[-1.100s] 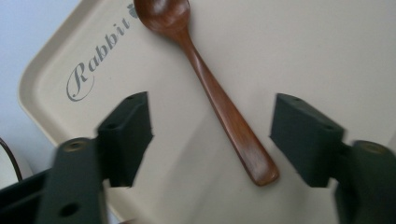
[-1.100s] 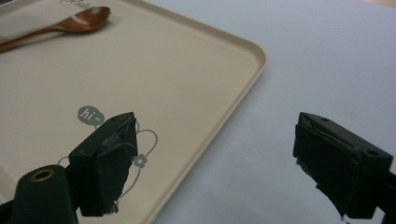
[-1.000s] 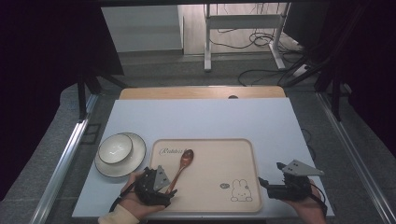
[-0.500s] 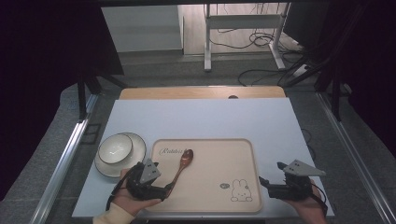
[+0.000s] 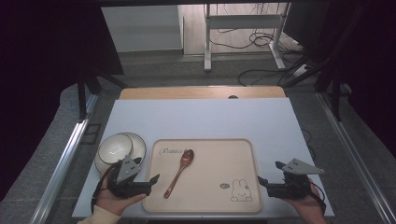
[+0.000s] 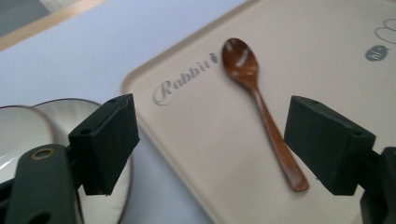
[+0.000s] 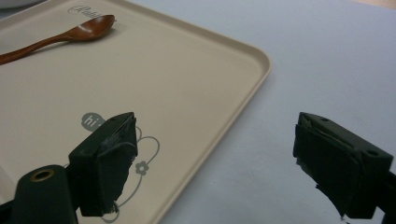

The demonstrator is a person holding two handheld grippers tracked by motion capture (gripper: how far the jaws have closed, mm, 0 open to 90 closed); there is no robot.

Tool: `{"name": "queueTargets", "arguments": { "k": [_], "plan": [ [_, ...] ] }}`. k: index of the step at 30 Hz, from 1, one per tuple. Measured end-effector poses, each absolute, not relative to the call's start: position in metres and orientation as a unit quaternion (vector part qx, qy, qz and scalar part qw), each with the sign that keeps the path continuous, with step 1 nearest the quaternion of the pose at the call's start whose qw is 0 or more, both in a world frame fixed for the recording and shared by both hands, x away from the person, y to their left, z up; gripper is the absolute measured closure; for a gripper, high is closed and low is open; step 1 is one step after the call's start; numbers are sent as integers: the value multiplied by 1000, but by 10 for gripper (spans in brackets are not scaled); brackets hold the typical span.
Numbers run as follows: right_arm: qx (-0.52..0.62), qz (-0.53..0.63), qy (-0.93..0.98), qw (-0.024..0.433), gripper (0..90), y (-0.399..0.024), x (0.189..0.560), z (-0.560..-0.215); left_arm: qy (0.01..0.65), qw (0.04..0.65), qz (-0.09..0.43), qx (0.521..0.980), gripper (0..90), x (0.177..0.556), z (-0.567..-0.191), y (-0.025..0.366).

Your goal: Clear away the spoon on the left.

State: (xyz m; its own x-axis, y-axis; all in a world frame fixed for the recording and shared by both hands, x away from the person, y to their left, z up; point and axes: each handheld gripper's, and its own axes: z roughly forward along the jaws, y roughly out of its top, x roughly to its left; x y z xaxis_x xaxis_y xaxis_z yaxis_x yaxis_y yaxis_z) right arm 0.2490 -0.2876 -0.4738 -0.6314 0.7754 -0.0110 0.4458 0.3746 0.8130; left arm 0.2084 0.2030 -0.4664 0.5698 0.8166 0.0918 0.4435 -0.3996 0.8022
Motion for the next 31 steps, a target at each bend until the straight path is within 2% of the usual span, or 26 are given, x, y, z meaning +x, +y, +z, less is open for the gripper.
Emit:
{"name": "queueTargets", "arguments": {
  "k": [14,31],
  "plan": [
    [384,395,806,215,136,-287,254,-476,440,382,264,768,186,191,-472,247],
    [387,401,801,217,135,-292,253,-476,442,382,262,768,187,198,-473,242]
  ]
}}
